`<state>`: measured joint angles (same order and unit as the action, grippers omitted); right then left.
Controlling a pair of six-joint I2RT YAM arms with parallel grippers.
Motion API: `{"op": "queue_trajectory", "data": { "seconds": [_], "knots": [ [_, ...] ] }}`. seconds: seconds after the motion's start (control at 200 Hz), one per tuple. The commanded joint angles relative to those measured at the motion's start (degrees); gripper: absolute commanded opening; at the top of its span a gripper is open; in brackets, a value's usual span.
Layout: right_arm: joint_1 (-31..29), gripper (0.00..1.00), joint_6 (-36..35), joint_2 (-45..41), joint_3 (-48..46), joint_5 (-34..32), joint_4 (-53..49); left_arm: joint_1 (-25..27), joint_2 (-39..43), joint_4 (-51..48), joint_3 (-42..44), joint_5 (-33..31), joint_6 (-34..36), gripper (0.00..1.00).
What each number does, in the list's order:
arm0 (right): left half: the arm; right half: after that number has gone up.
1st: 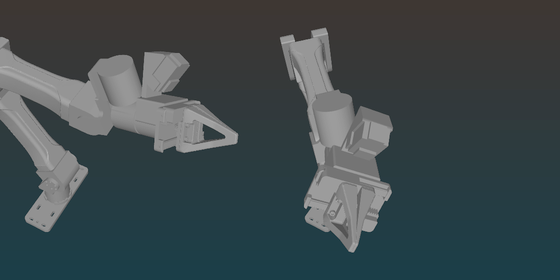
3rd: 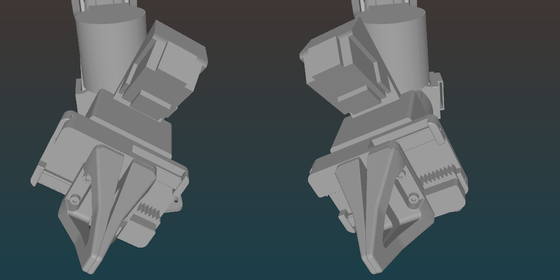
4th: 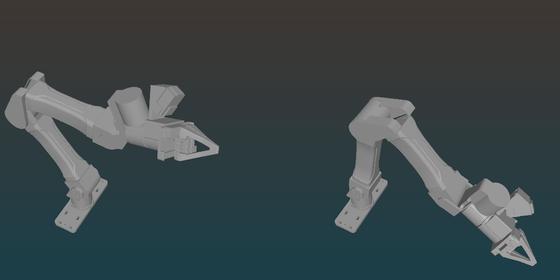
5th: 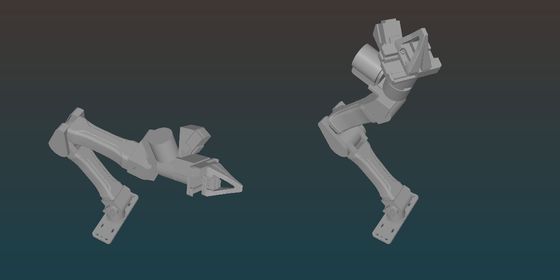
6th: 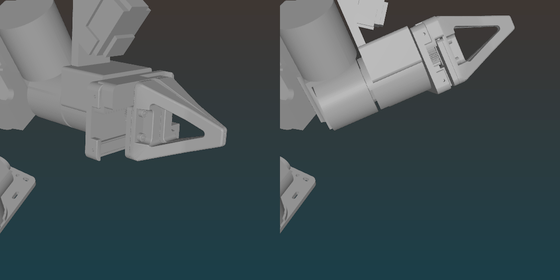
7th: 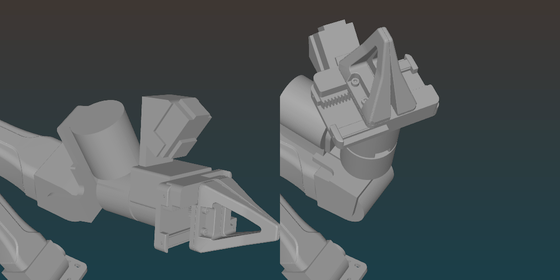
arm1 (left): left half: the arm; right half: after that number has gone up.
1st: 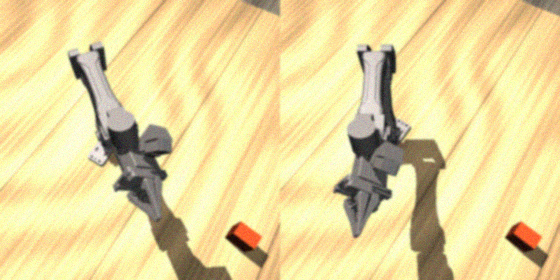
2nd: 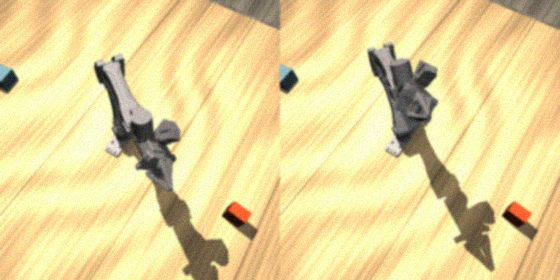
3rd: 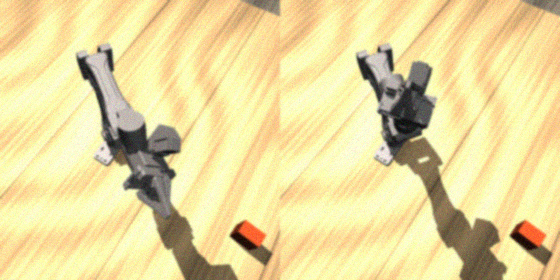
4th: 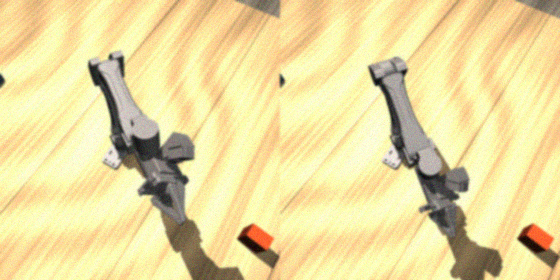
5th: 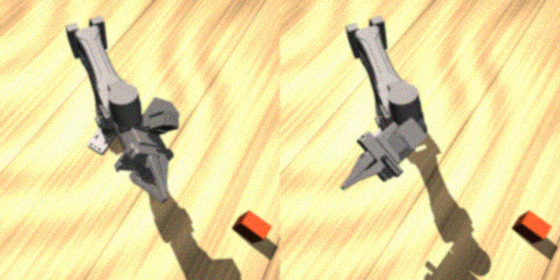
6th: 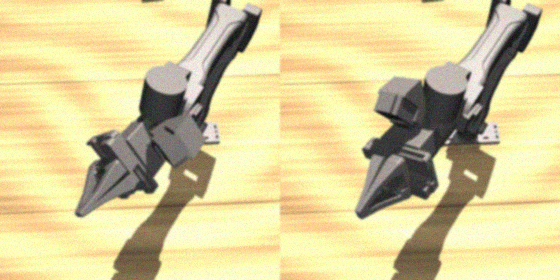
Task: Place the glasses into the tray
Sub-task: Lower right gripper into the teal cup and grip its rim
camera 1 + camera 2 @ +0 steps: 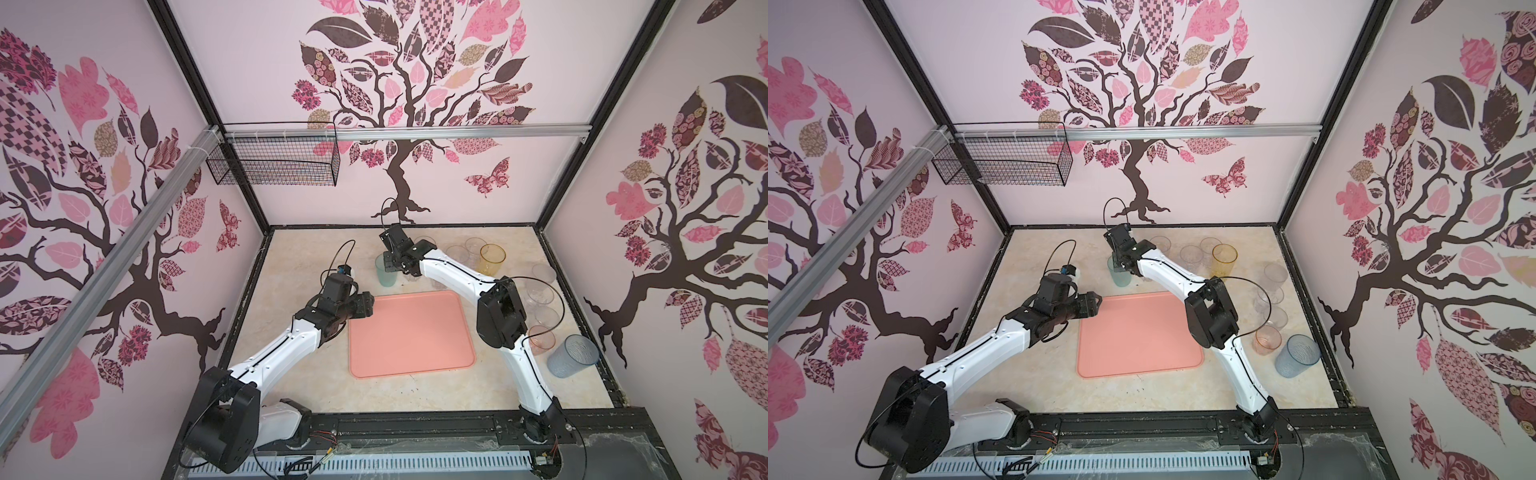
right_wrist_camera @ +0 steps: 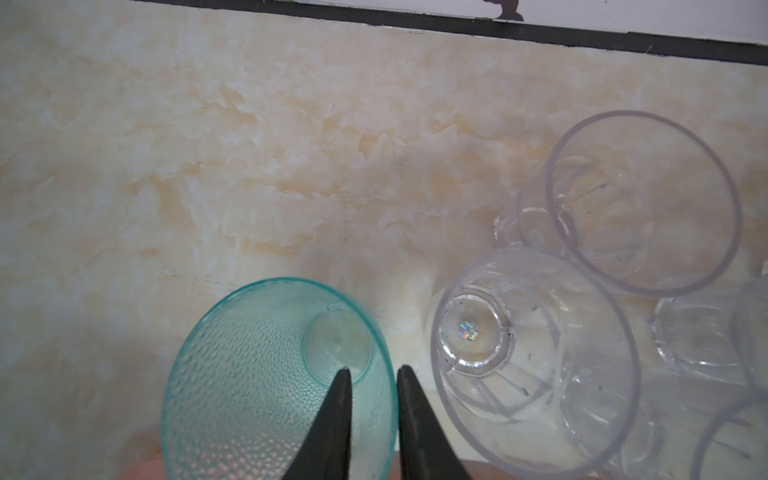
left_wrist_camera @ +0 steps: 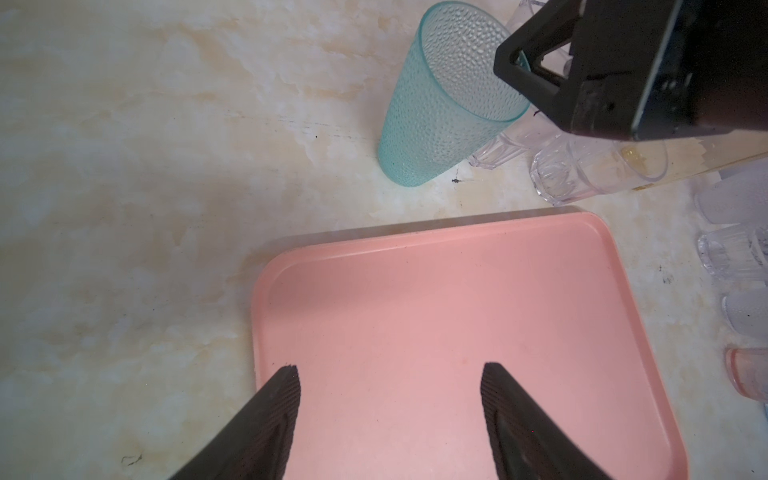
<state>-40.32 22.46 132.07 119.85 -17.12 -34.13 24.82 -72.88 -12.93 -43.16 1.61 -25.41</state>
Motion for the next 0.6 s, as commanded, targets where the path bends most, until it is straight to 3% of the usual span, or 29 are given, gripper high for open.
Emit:
{"op": "queue_trajectory", "data": {
  "seconds": [0.0,0.375,0.595],
  "knots": [
    [0.20,0.22,-0.06,2.31,2.04,0.50,-1.45,0.05,0.20,0.11,-0.70,-0.49,0.97,0.73],
    [0.17,0.12,1.06,1.37,1.93,2.21,-1.26,0.05,3.38,-1.63,-0.75,-5.21,1.77,0.74],
    [0.07,0.07,2.45,-3.44,0.63,4.48,-0.22,-0.06,7.09,-2.01,-0.09,-9.00,2.35,0.74]
  ]
}}
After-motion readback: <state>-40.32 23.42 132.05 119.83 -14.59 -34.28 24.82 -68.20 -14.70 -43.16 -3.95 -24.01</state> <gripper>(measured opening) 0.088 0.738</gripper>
